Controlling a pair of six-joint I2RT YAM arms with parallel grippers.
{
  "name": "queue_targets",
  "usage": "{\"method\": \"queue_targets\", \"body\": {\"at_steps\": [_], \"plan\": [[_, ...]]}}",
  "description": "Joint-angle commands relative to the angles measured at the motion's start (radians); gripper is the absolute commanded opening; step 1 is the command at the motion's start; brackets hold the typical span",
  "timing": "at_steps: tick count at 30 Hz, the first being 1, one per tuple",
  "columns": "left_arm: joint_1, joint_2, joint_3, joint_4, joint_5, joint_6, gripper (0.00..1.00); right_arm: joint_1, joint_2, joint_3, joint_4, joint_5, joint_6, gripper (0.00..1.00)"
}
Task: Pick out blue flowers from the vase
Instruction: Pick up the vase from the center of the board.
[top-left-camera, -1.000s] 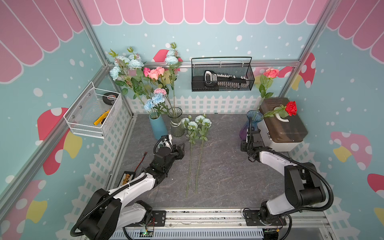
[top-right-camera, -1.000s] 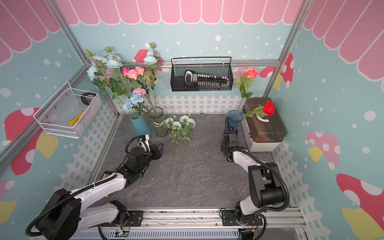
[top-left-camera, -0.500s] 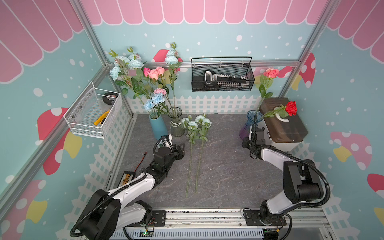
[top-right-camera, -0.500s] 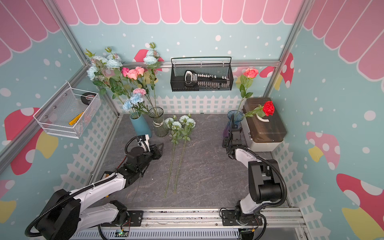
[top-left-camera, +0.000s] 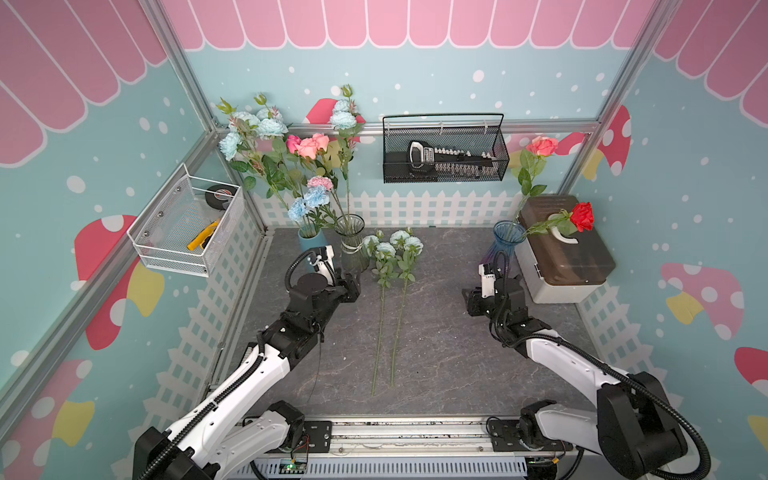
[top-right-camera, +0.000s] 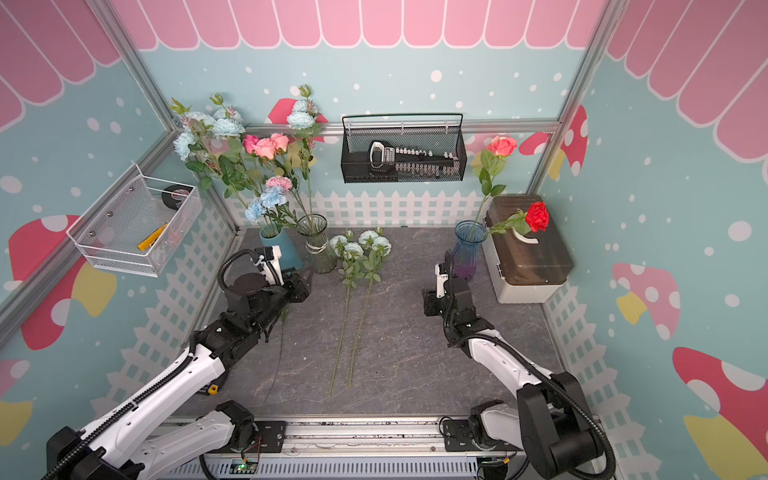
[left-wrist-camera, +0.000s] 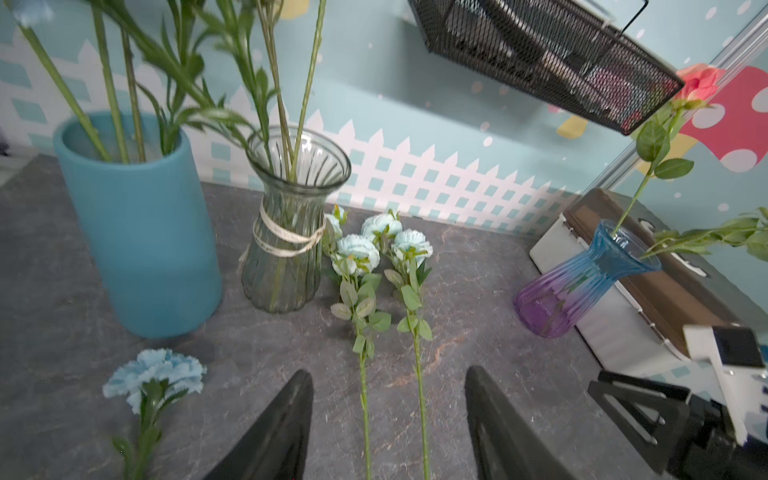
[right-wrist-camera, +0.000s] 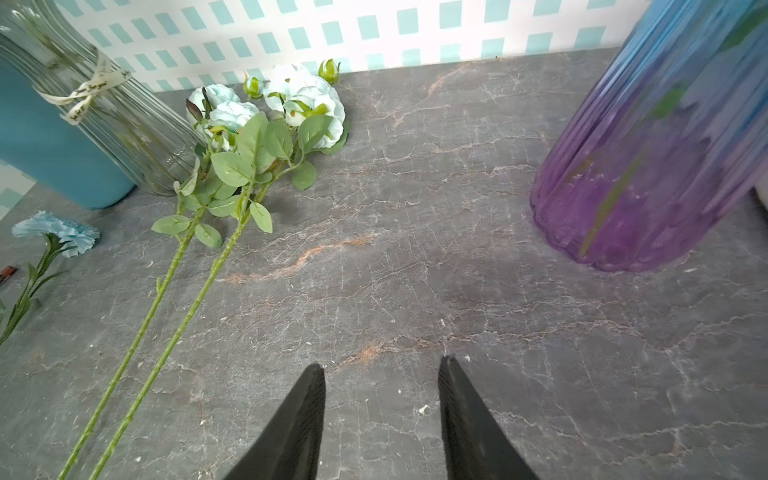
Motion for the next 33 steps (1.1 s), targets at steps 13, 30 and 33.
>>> {"method": "queue_targets", "body": {"at_steps": [13,30,33], "plan": [[0.054,0.755,1.169,-0.933,0.022,0.268,0.59,-0.002,0.065,0.029,0.012,0.001,-0.050,0.57],[0.104,1.090,1.408,-1.025,-0.194,0.331,0.59,-0.002,0.134,0.086,-0.021,-0.020,-0.060,0.57],[0.111,1.117,1.409,-1.005,-0.190,0.334,0.59,-0.002,0.137,0.089,-0.026,-0.021,-0.061,0.57]]}}
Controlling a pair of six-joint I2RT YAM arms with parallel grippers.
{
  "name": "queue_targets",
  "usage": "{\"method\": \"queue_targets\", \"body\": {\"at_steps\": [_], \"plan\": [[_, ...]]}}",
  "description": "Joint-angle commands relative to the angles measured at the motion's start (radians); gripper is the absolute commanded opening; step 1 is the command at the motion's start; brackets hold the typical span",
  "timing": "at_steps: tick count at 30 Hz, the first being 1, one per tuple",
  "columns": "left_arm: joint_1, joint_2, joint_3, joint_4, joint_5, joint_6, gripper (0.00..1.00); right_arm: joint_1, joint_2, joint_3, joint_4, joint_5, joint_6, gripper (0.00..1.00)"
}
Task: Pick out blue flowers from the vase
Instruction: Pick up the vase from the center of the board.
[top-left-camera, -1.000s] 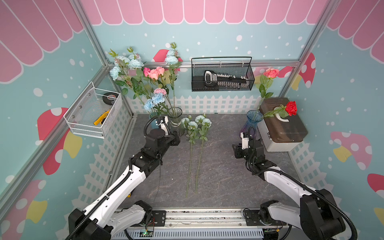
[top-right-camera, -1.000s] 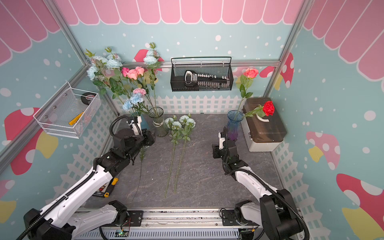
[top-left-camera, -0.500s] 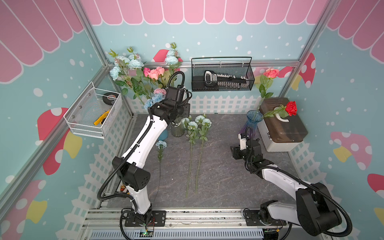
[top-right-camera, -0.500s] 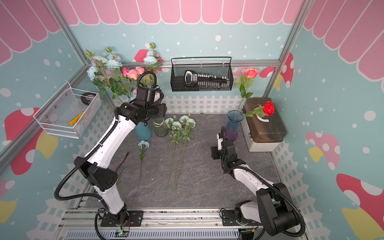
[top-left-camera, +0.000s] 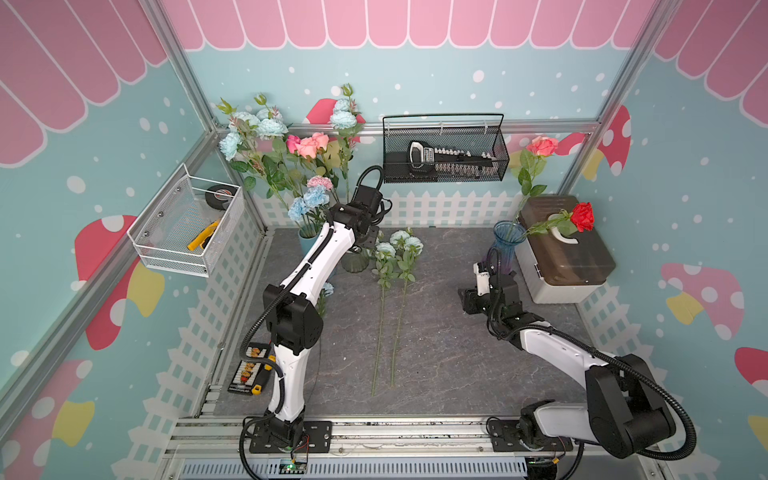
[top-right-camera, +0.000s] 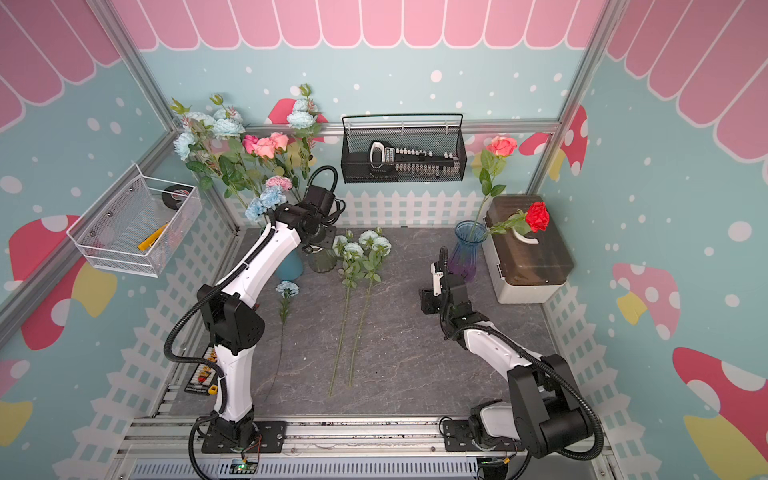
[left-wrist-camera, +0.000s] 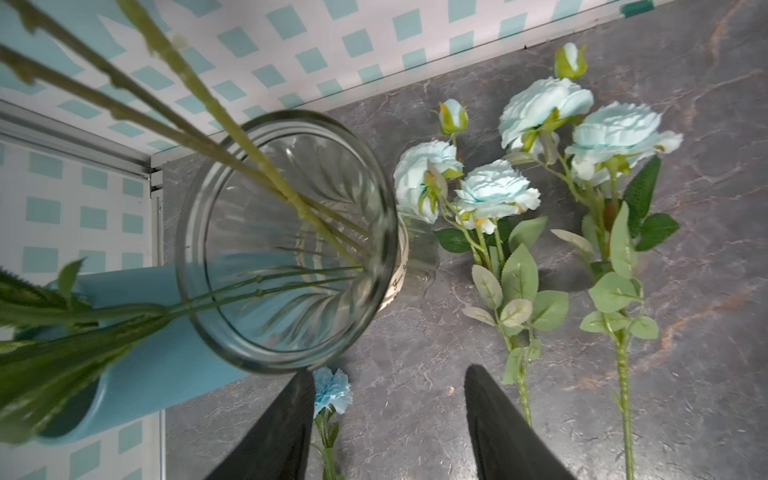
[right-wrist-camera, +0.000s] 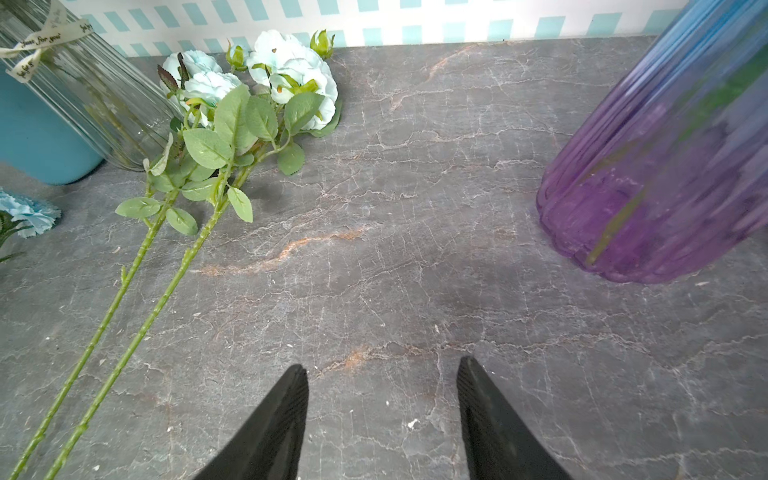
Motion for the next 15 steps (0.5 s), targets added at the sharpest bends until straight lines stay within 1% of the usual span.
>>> {"method": "queue_targets", "body": {"at_steps": [1,9,15], "plan": [[0.014,0.028,0.042,-0.002,-0.031,0.029,0.58,-0.002,0.007,0.021,-0.018,-0.009,-0.014,0.57],[0.021,0.065,0.087,0.010,-0.027,0.037,0.58,-0.001,-0.002,0.016,-0.018,-0.008,-0.015,0.57],[-0.002,0.039,0.112,0.028,0.012,0.053,0.57,-0.002,0.003,0.018,-0.017,-0.009,-0.016,0.56]]}}
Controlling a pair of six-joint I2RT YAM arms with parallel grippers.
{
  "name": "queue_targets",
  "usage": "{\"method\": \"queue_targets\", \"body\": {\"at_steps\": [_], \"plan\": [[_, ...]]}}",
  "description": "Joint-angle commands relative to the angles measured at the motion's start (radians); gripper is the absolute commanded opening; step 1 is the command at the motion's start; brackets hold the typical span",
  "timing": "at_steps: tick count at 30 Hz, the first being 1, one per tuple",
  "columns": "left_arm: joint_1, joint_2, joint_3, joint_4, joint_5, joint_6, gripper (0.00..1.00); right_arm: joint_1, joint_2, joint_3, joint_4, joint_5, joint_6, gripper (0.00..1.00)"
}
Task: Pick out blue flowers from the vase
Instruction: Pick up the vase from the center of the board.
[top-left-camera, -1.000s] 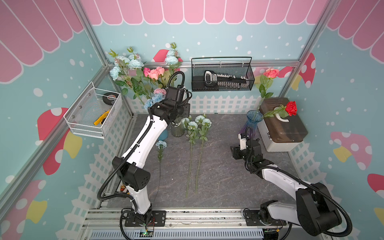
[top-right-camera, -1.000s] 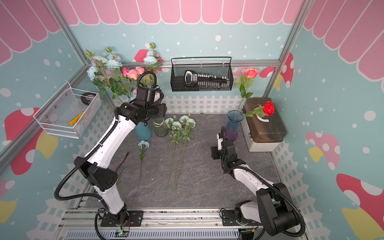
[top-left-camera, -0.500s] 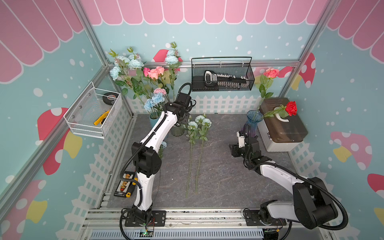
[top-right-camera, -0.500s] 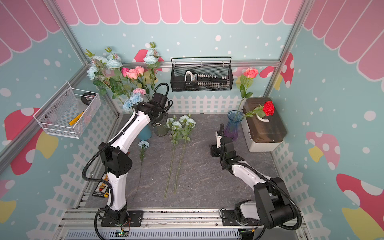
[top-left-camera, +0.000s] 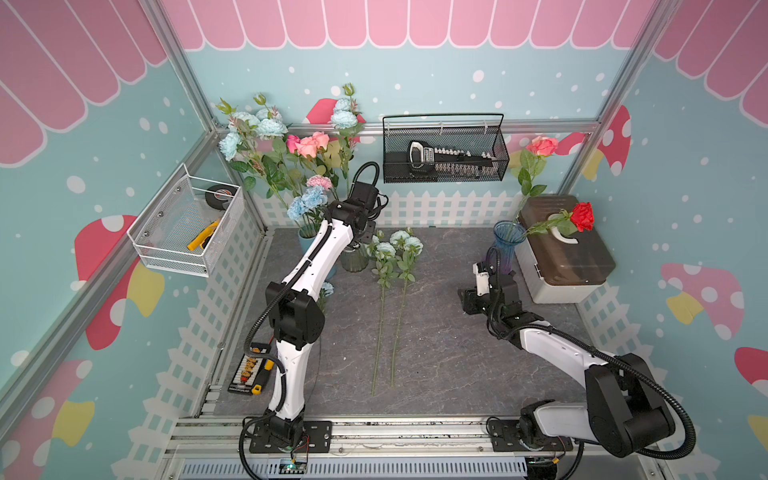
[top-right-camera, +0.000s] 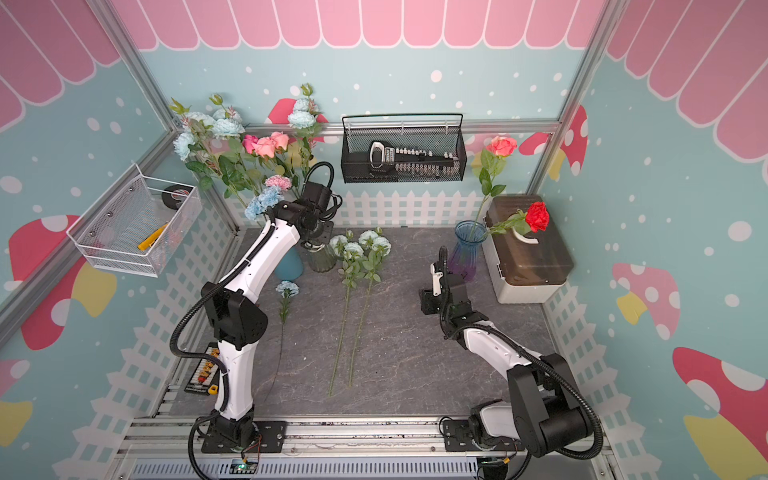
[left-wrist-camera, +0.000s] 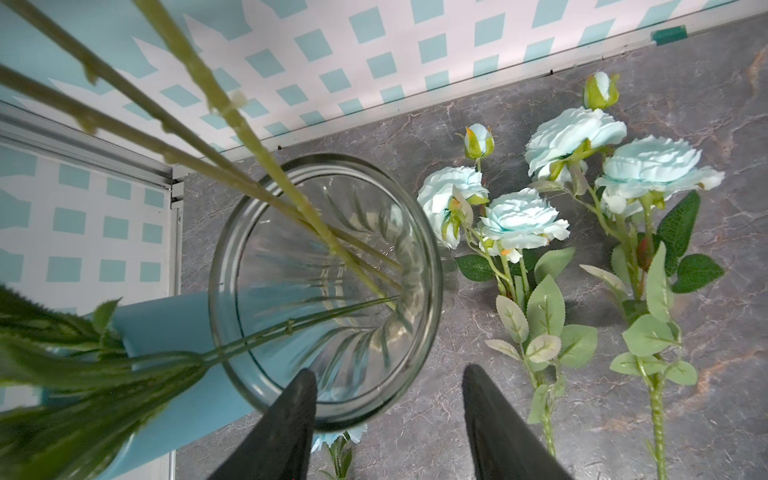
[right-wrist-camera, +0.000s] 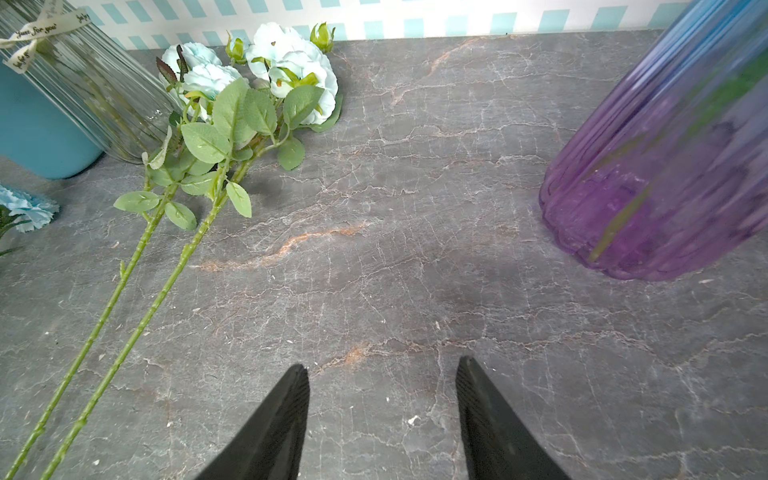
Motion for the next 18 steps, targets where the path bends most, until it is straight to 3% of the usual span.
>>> {"method": "queue_targets", "body": {"at_steps": [1,18], "plan": [[-0.020,-0.009,0.049,0.012,0.017,0.034,0.57,-0.001,0.006,0.020,-0.004,-0.008,-0.013,0.56],[0.017,0.140,0.133,0.020,-0.005,0.050,0.51,0.000,0.009,0.022,-0.006,-0.008,-0.013,0.56]]}}
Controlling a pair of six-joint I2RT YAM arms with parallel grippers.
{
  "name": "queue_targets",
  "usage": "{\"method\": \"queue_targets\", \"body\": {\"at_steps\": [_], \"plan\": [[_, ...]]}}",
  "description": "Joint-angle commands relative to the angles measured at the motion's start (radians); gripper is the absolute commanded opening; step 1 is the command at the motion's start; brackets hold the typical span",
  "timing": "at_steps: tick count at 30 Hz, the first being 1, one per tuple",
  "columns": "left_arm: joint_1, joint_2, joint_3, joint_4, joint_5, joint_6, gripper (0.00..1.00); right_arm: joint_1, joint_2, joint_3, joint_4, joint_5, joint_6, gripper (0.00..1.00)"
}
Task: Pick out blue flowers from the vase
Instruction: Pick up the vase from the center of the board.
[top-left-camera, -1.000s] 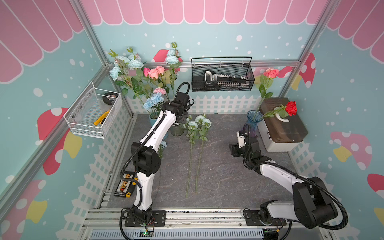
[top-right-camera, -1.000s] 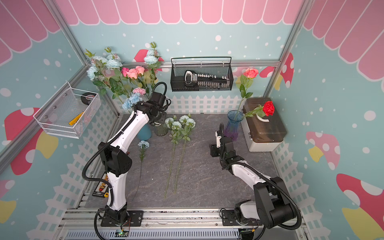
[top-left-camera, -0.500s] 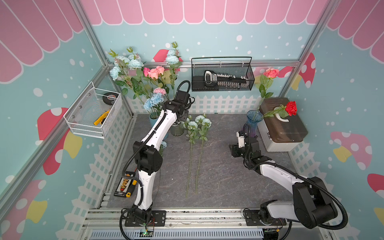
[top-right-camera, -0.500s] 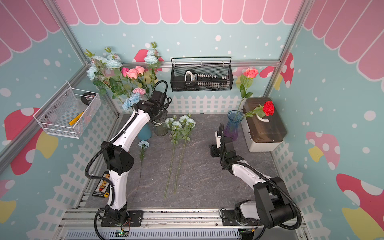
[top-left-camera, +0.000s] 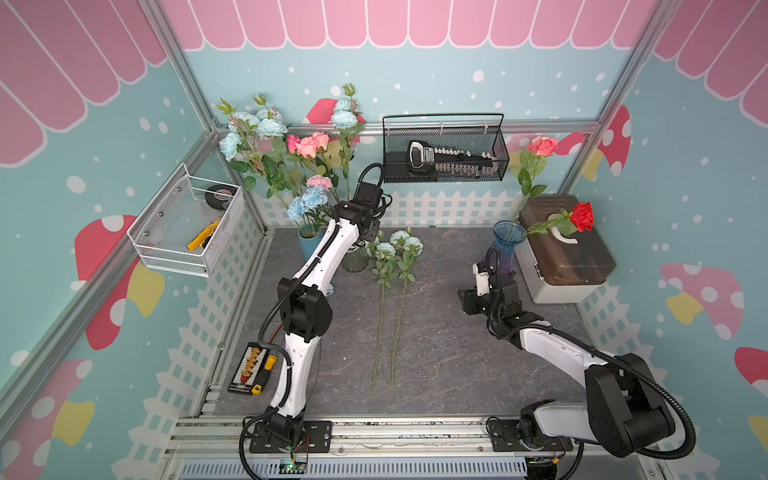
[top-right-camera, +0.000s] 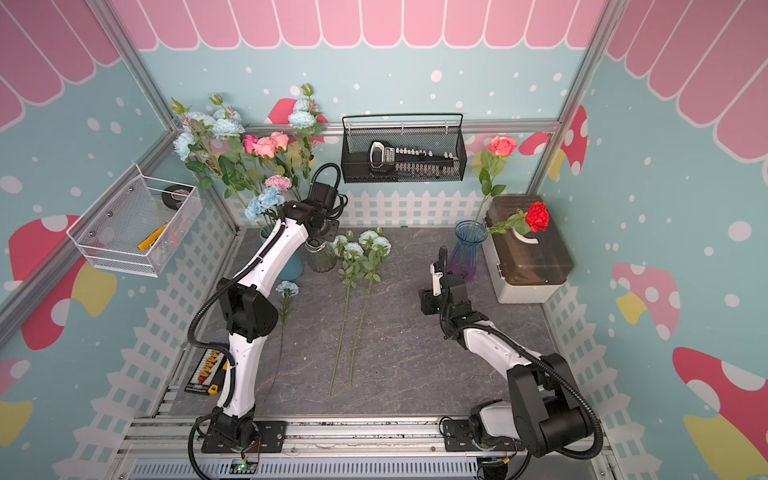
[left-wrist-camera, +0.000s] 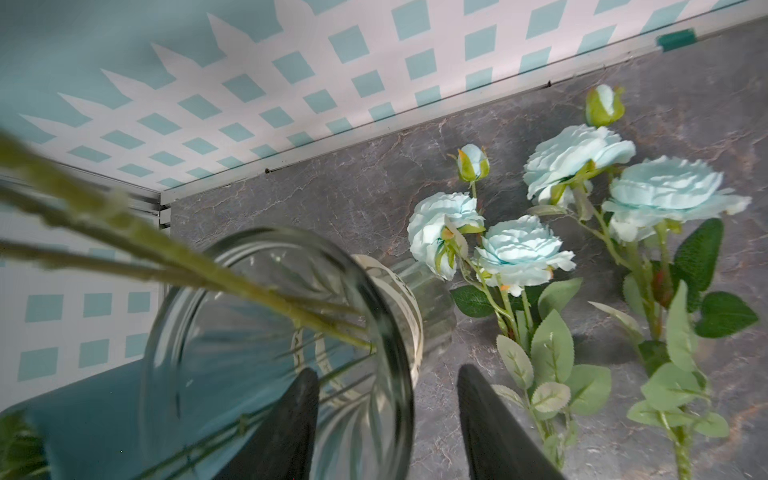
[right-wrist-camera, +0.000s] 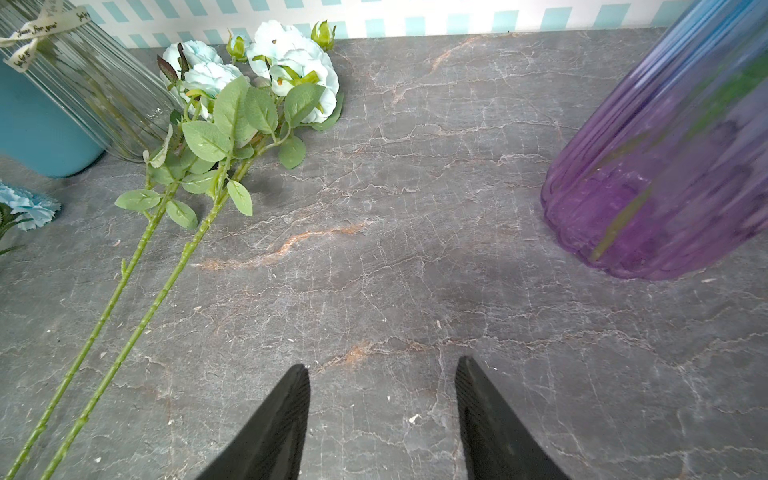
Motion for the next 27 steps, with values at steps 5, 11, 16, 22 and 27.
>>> {"method": "queue_targets", "body": {"at_steps": [5,11,16,22,27], "plan": [[0.010,0.009,0.006,-0.004,0.008,0.014,0.41,-0.001,0.007,0.021,-0.003,-0.005,-0.013,0.56],[0.010,-0.009,-0.021,0.010,0.006,0.013,0.18,-0.001,0.009,0.021,-0.003,-0.005,-0.012,0.56],[0.006,-0.044,-0.060,0.023,0.003,0.018,0.00,0.000,0.010,0.022,-0.004,-0.004,-0.011,0.56],[-0.016,-0.086,-0.081,0.024,-0.019,0.031,0.00,0.000,0.010,0.023,-0.004,-0.005,-0.011,0.56],[-0.048,-0.123,-0.080,0.003,-0.062,0.060,0.00,-0.002,0.012,0.024,-0.004,-0.002,-0.011,0.56]]}}
